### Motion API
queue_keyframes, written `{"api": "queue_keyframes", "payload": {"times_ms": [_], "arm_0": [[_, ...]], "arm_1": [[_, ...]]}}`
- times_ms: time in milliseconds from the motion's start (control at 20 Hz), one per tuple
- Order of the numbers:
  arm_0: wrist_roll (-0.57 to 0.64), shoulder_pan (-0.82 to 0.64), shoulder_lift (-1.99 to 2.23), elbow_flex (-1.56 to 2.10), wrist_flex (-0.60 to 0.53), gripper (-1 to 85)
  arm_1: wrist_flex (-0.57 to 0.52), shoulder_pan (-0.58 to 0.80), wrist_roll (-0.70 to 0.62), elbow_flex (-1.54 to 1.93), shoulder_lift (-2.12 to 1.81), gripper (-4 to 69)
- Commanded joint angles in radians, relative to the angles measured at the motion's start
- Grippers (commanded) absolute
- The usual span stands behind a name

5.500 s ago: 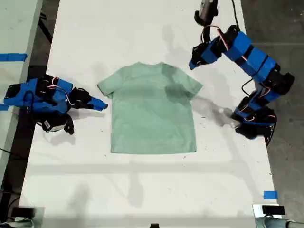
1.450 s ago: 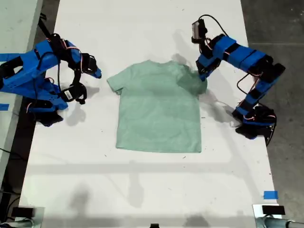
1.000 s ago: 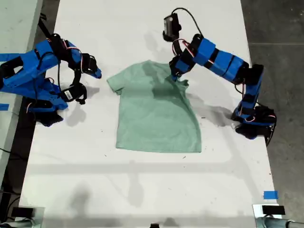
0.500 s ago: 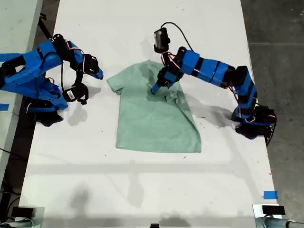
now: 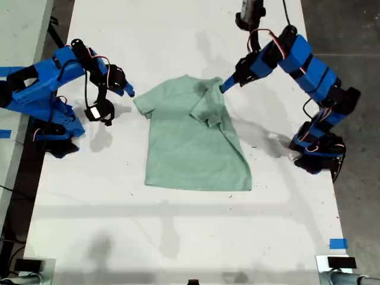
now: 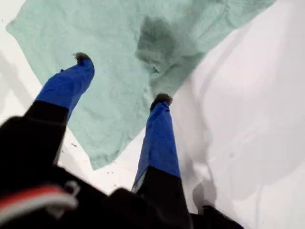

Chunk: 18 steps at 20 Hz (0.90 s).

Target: Fold tshirt

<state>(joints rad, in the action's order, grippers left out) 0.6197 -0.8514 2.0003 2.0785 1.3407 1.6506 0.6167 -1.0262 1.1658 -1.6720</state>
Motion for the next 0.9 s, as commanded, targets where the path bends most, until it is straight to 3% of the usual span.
{"api": "queue_keyframes", "payload": {"times_ms": [0,250,600,750,800,850], "arm_0": [[0.04,-0.031,-0.081,-0.121,0.003,30.8],[0.091,-0.08,-0.305,-0.219,-0.006,33.4],[0.115,-0.118,-0.581,-0.201,-0.163,32.5],[0.118,-0.109,-0.692,-0.25,-0.175,30.8],[0.124,-0.124,-0.703,-0.261,-0.17,19.8],[0.14,-0.138,-0.709,-0.264,-0.17,3.3]], "arm_1": [[-0.006,-0.029,0.025,0.077,-0.107,25.8],[-0.015,-0.055,0.041,0.155,-0.176,24.8],[-0.026,-0.06,0.049,0.27,-0.293,24.4],[-0.035,-0.06,0.058,0.318,-0.341,24.3],[-0.038,-0.06,0.061,0.333,-0.357,24.2],[-0.041,-0.061,0.066,0.35,-0.373,24.2]]}}
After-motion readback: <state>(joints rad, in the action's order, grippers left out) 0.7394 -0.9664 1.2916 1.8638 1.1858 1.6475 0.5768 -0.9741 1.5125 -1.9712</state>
